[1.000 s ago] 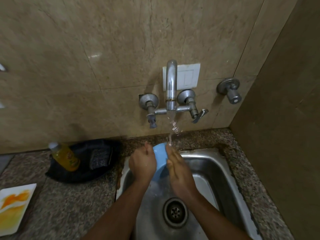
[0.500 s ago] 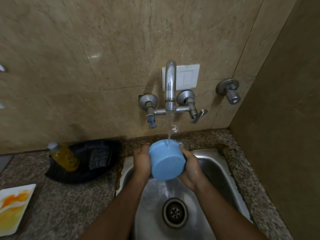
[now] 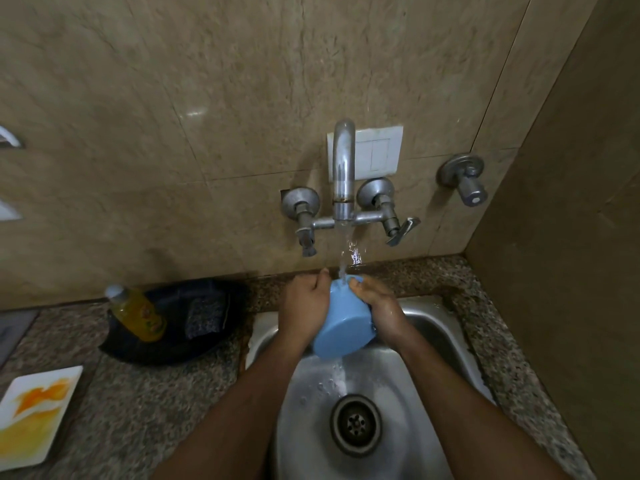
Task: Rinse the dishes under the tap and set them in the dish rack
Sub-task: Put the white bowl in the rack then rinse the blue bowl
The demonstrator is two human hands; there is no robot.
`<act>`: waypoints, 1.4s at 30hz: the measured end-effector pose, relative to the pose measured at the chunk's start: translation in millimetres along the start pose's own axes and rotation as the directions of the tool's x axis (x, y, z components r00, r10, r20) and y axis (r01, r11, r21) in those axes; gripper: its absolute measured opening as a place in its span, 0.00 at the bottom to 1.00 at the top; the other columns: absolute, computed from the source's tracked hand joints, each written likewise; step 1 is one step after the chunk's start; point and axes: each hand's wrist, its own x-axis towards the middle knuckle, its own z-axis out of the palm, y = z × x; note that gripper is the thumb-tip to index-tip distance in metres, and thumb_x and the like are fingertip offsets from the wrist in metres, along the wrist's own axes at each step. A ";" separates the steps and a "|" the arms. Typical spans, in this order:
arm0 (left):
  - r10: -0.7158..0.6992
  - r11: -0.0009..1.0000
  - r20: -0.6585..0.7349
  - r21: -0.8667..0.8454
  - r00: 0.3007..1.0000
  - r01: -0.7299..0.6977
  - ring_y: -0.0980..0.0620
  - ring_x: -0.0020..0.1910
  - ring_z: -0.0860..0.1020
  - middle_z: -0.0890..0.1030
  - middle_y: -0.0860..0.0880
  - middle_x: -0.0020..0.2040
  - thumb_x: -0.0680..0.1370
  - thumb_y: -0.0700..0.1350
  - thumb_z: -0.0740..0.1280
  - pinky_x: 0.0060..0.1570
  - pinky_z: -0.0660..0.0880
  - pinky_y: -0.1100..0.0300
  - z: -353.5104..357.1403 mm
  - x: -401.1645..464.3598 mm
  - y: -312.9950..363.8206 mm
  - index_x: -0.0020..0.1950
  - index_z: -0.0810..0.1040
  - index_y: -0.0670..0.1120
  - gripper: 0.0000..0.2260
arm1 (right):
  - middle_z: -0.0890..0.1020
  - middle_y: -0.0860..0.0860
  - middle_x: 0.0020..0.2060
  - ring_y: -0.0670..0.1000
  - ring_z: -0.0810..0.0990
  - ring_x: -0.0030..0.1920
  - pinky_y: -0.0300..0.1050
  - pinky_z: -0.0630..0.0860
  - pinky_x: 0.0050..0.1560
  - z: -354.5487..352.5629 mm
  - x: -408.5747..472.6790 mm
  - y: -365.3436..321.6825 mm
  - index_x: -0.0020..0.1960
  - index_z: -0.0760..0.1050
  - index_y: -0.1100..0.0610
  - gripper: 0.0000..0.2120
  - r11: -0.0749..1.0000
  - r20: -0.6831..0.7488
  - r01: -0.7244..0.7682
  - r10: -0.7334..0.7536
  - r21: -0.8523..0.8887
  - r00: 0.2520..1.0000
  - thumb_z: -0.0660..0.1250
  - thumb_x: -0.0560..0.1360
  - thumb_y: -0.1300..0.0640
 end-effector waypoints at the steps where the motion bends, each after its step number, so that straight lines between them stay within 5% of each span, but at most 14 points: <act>1: -0.030 1.000 -0.020 0.003 0.999 0.030 0.43 0.36 0.80 0.81 0.42 0.33 0.81 0.52 0.59 0.40 0.76 0.51 2.5 -0.3 -2.7 0.32 0.76 0.41 0.22 | 0.81 0.56 0.44 0.56 0.80 0.42 0.46 0.75 0.42 4.6 1.1 0.2 0.49 0.77 0.57 0.12 0.997 -0.017 0.003 -0.004 -0.071 1.000 0.68 0.73 0.50; 5: -0.128 0.990 -0.209 0.033 0.970 0.138 0.40 0.39 0.80 0.82 0.38 0.37 0.82 0.51 0.59 0.39 0.72 0.54 8.6 -6.3 -6.4 0.36 0.79 0.37 0.23 | 0.73 0.48 0.68 0.48 0.72 0.66 0.45 0.68 0.63 28.3 -18.7 9.7 0.69 0.69 0.51 0.20 0.742 -0.081 0.129 -0.240 -0.657 0.968 0.54 0.82 0.43; 7: -0.179 0.982 -0.262 0.017 0.948 0.190 0.39 0.40 0.81 0.82 0.38 0.38 0.82 0.51 0.58 0.40 0.72 0.54 7.9 -7.3 -8.5 0.36 0.79 0.37 0.23 | 0.54 0.40 0.75 0.42 0.53 0.75 0.40 0.53 0.74 35.5 -40.0 16.8 0.79 0.54 0.49 0.26 0.556 0.062 0.262 -0.352 -0.789 0.934 0.51 0.83 0.45; 9: -0.196 0.976 -0.291 0.031 0.936 0.214 0.40 0.39 0.81 0.83 0.39 0.38 0.82 0.51 0.58 0.38 0.71 0.56 4.8 -10.7 -9.8 0.36 0.80 0.38 0.23 | 0.52 0.39 0.75 0.40 0.52 0.75 0.35 0.49 0.73 27.4 -47.2 33.2 0.80 0.49 0.48 0.26 0.438 0.200 0.349 -0.350 -0.829 0.915 0.51 0.84 0.47; 11: -0.174 0.977 -0.298 0.066 0.939 0.202 0.40 0.38 0.80 0.82 0.39 0.37 0.83 0.50 0.58 0.38 0.68 0.57 4.6 -17.6 -11.4 0.35 0.79 0.37 0.24 | 0.65 0.42 0.73 0.41 0.68 0.68 0.35 0.66 0.67 17.9 -46.4 38.4 0.77 0.54 0.42 0.23 0.597 0.076 0.251 -0.303 -0.762 0.950 0.52 0.83 0.47; 13: -0.159 0.977 -0.301 0.090 0.940 0.194 0.40 0.39 0.80 0.82 0.39 0.38 0.83 0.50 0.57 0.38 0.69 0.57 7.3 -20.9 -12.2 0.36 0.79 0.37 0.24 | 0.73 0.47 0.69 0.42 0.74 0.62 0.40 0.73 0.62 20.6 -45.3 37.2 0.75 0.59 0.42 0.20 0.687 -0.051 0.160 -0.277 -0.709 0.960 0.52 0.83 0.46; 17: -0.228 0.961 -0.259 0.097 0.939 0.260 0.41 0.40 0.81 0.83 0.40 0.38 0.83 0.53 0.55 0.40 0.71 0.56 13.5 -18.9 -16.8 0.38 0.82 0.40 0.24 | 0.63 0.46 0.76 0.41 0.58 0.76 0.42 0.54 0.76 45.0 -52.9 40.8 0.78 0.59 0.51 0.26 0.445 0.225 0.430 -0.441 -0.786 0.869 0.47 0.81 0.47; 22: -0.179 0.975 -0.297 0.076 0.938 0.210 0.40 0.37 0.80 0.82 0.39 0.36 0.82 0.51 0.57 0.39 0.73 0.54 17.6 -28.0 -19.6 0.35 0.79 0.39 0.24 | 0.73 0.50 0.69 0.51 0.71 0.70 0.44 0.66 0.71 20.4 -43.1 42.0 0.75 0.64 0.52 0.24 0.768 -0.075 0.185 -0.290 -0.613 0.954 0.49 0.81 0.47; 27: -0.197 0.977 -0.318 0.013 0.927 0.212 0.38 0.40 0.80 0.82 0.37 0.38 0.82 0.48 0.59 0.42 0.74 0.52 9.3 -19.7 -12.9 0.38 0.81 0.35 0.22 | 0.62 0.43 0.75 0.41 0.58 0.76 0.42 0.55 0.76 32.2 -52.8 43.5 0.77 0.61 0.50 0.25 0.573 0.104 0.343 -0.408 -0.745 0.907 0.46 0.81 0.46; 30: -0.312 0.950 -0.271 -0.084 0.911 0.300 0.43 0.39 0.77 0.79 0.42 0.37 0.82 0.48 0.59 0.40 0.68 0.57 10.3 -27.6 -9.4 0.38 0.80 0.38 0.19 | 0.72 0.49 0.71 0.43 0.72 0.67 0.42 0.70 0.66 25.7 -44.3 35.1 0.74 0.66 0.47 0.22 0.783 -0.083 0.173 -0.276 -0.597 0.958 0.50 0.82 0.46; 34: -0.554 0.753 -0.098 -0.483 0.827 0.447 0.44 0.38 0.79 0.82 0.40 0.40 0.79 0.46 0.61 0.41 0.75 0.52 16.0 -24.9 -26.7 0.41 0.78 0.39 0.13 | 0.68 0.42 0.71 0.40 0.66 0.70 0.41 0.62 0.71 28.3 -48.0 28.5 0.75 0.66 0.50 0.23 0.688 -0.024 0.245 -0.356 -0.683 0.934 0.51 0.82 0.46; 36: -0.556 0.726 -0.074 -0.527 0.828 0.441 0.44 0.36 0.78 0.80 0.43 0.36 0.78 0.46 0.61 0.39 0.74 0.52 15.5 -28.2 -23.3 0.38 0.76 0.42 0.12 | 0.77 0.44 0.64 0.38 0.76 0.60 0.38 0.73 0.61 23.5 -49.5 24.3 0.68 0.73 0.47 0.17 0.849 -0.105 0.157 -0.241 -0.505 0.965 0.53 0.84 0.48; 38: -0.575 0.658 -0.046 -0.618 0.817 0.429 0.46 0.34 0.75 0.76 0.46 0.33 0.78 0.43 0.61 0.39 0.71 0.54 13.5 -29.4 -17.3 0.35 0.72 0.45 0.12 | 0.85 0.48 0.44 0.43 0.83 0.40 0.35 0.76 0.38 16.8 -41.5 20.4 0.53 0.78 0.50 0.14 0.995 -0.244 -0.052 0.030 -0.085 0.969 0.55 0.83 0.48; 42: -0.600 0.426 0.179 -0.753 0.779 0.501 0.45 0.29 0.78 0.79 0.43 0.31 0.78 0.46 0.60 0.37 0.75 0.53 9.1 -29.7 -18.8 0.31 0.77 0.43 0.17 | 0.85 0.57 0.38 0.55 0.83 0.37 0.44 0.77 0.37 16.7 -31.3 18.0 0.49 0.80 0.60 0.20 0.946 -0.235 -0.190 0.253 0.261 0.938 0.57 0.81 0.45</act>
